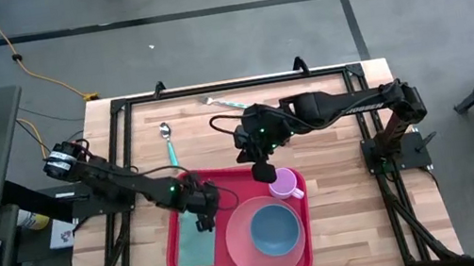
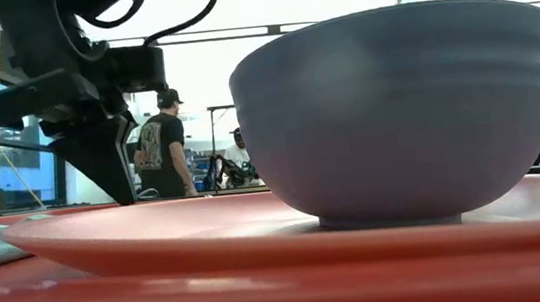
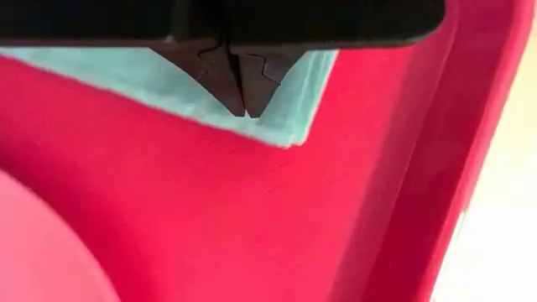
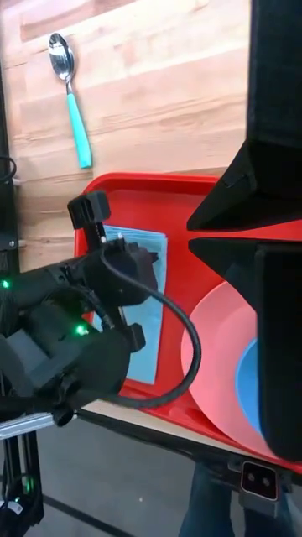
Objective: Set up tray
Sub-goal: Put the blue table napkin on the red serving tray to the left of the pink plate
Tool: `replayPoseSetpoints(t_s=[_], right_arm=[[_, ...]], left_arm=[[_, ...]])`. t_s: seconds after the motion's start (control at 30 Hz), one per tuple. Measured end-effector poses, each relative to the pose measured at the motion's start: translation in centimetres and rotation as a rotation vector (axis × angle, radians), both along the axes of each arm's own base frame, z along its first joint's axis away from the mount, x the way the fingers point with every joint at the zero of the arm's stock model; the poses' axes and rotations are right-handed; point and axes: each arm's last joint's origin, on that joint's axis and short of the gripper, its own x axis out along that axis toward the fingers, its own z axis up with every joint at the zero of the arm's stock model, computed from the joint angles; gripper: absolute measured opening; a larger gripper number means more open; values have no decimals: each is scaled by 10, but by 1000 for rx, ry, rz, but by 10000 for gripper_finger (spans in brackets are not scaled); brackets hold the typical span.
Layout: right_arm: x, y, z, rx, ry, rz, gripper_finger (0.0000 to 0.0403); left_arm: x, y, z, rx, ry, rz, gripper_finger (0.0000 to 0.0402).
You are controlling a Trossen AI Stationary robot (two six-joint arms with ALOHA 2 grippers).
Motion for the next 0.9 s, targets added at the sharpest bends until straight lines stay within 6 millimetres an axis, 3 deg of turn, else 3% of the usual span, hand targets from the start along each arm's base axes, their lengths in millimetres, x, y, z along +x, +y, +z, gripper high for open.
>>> replayPoseSetpoints(t_s=[0.5, 0.9], right_arm=[[0, 0, 0, 0, 0, -3, 0], [0, 0, 0, -1, -4, -3, 0]], left_arm=[[-2, 1, -10, -28, 90, -6, 8], [10, -3, -18, -54, 23, -17, 8]])
